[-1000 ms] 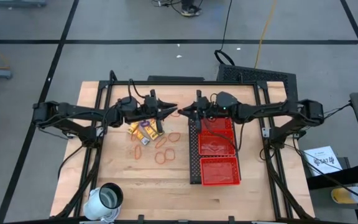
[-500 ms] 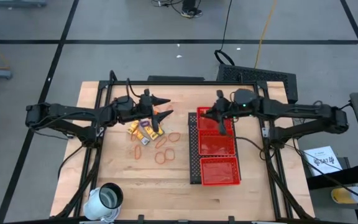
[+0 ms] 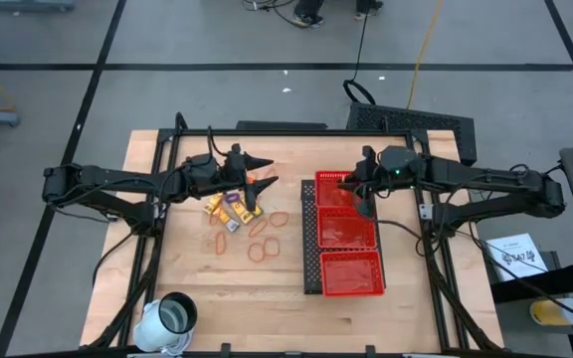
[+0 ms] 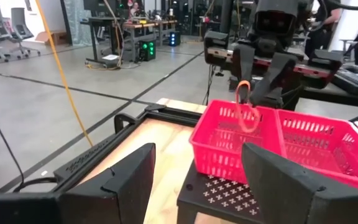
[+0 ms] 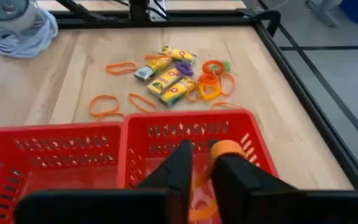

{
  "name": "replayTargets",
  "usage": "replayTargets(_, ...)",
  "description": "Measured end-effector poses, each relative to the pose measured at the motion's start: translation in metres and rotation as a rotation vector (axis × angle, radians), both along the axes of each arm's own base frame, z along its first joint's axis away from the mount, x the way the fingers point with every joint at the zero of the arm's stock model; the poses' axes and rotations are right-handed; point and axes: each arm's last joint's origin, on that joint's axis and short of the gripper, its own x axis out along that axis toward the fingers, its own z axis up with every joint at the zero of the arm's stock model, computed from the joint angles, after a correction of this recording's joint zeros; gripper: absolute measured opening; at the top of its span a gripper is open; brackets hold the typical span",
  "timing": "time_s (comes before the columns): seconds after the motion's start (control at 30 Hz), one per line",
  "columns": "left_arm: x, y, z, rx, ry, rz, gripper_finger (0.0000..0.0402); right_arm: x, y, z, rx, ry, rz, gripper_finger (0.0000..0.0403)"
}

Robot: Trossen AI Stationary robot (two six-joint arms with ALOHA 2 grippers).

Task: Pick & Place Office Desk Supplies
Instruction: Put the orange rubber band into the top red bin on the shelf

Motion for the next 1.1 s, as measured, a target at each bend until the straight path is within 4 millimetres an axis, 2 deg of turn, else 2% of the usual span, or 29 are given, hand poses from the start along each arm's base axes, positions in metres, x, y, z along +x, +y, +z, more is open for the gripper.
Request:
replayTargets(0.27, 0.0, 0.0, 0.0, -0.004, -0.002, 0.002, 0.0251, 0.002, 0.0, -0.005, 0.0, -0.02, -0.001, 0.0178)
replayTargets(0.5, 0.0, 0.0, -0.002, -0.008, 0.021, 0.006, 0.0251, -0.007, 0.003, -0.005, 0.089, 0.006, 0.017, 0.0242)
replayTargets(0.7, -0.001, 0.001, -0.004, -0.011, 0.044, 0.029, 0.025, -0.013, 0.005, -0.005, 0.161, 0.028, 0.007, 0.026)
replayTargets(1.1, -0.001, 0.001, -0.005, -0.016, 0.048, 0.032, 0.025, -0.022, 0.006, -0.008, 0.175, 0.083, -0.004, 0.0254)
